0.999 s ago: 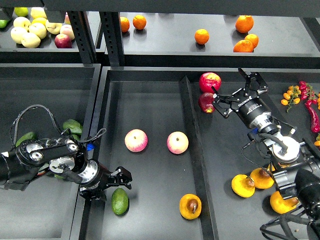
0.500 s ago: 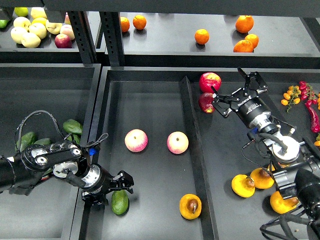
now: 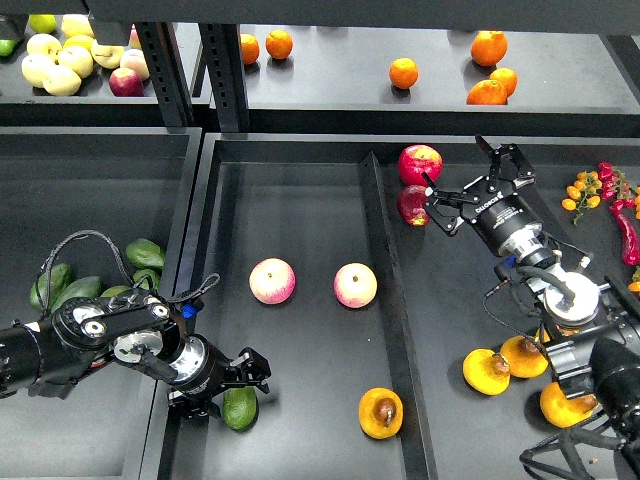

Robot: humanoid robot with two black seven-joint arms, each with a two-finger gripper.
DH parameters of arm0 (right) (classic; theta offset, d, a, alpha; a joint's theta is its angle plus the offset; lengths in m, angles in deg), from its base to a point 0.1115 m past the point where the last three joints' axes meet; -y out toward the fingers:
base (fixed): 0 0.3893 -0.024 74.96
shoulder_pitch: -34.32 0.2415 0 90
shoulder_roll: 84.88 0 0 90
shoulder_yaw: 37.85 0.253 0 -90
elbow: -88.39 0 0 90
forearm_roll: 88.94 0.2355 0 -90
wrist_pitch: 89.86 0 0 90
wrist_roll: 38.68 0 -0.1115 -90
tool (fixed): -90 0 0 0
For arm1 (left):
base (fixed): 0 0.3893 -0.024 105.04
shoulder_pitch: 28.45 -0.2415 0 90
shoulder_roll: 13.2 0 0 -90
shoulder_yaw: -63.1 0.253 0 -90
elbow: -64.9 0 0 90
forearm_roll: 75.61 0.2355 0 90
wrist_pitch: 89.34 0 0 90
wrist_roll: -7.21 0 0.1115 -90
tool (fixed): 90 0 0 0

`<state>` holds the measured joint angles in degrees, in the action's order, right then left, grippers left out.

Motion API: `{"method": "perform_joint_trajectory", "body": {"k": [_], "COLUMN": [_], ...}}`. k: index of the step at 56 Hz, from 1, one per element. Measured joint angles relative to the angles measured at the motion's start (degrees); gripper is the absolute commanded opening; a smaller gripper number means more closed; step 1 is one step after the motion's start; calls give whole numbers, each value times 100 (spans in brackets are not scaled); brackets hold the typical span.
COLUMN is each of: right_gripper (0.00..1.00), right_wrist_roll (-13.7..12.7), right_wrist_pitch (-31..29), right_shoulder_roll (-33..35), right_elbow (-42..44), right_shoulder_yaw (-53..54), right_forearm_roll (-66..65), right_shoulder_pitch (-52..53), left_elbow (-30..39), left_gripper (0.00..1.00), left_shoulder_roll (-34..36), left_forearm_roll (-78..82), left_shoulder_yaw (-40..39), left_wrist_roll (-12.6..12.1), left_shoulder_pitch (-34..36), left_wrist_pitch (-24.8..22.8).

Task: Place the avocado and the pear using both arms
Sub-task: 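Lower the left gripper over the green avocado and close on it, then carry the avocado with the left gripper into the avocado bin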

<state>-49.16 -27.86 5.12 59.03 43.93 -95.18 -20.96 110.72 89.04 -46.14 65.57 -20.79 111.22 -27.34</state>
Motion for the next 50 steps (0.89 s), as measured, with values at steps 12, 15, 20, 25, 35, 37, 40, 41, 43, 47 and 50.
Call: {"method": "perform_joint_trajectory", "body": {"k": [12,15,20,25,35,37,40,41,43,47,50], "right_gripper": [100,100,100,100,100,100,100,100,100,100,100], "right_wrist_roll": [3,3,3,3,-1,-4,-6,-7,-7,-7,-7], "right_wrist_pitch": [0,0,0,0,0,0,0,0,0,0,0], "right_shoulder_roll": [0,0,0,0,0,0,0,0,0,0,0], "right_elbow": [0,0,0,-1,-51,-64,-73,-76,-80,-85,-87], "right_shoulder_yaw": [12,13,14,14,12,9,7,6,6,5,5], "right_forearm_roll": [0,0,0,-4,-80,-83,-86,-87,-87,-88,-88], "right_shoulder_pitch": [-1,-1,-1,-1,-1,-1,-1,-1,-1,-1,-1], "left_elbow": [13,12,6,0,-10,-10,-10,-10,-9,-7,1], "left_gripper": [71,68,64,61,57,57,56,56,56,56,56], "left_shoulder_roll": [-91,-116,-136,-142,-142,-142,-142,-141,-133,-116,-111], "left_forearm_roll": [135,190,293,403,549,557,566,570,579,592,594], "left_shoulder_yaw": [-8,-29,-102,-194,-307,-312,-316,-317,-318,-319,-320], "left_wrist_roll": [0,0,0,0,0,0,0,0,0,0,0], "left_shoulder_pitch": [-86,-86,-86,-86,-86,-87,-88,-88,-89,-89,-86], "left_wrist_pitch": [0,0,0,0,0,0,0,0,0,0,0]}}
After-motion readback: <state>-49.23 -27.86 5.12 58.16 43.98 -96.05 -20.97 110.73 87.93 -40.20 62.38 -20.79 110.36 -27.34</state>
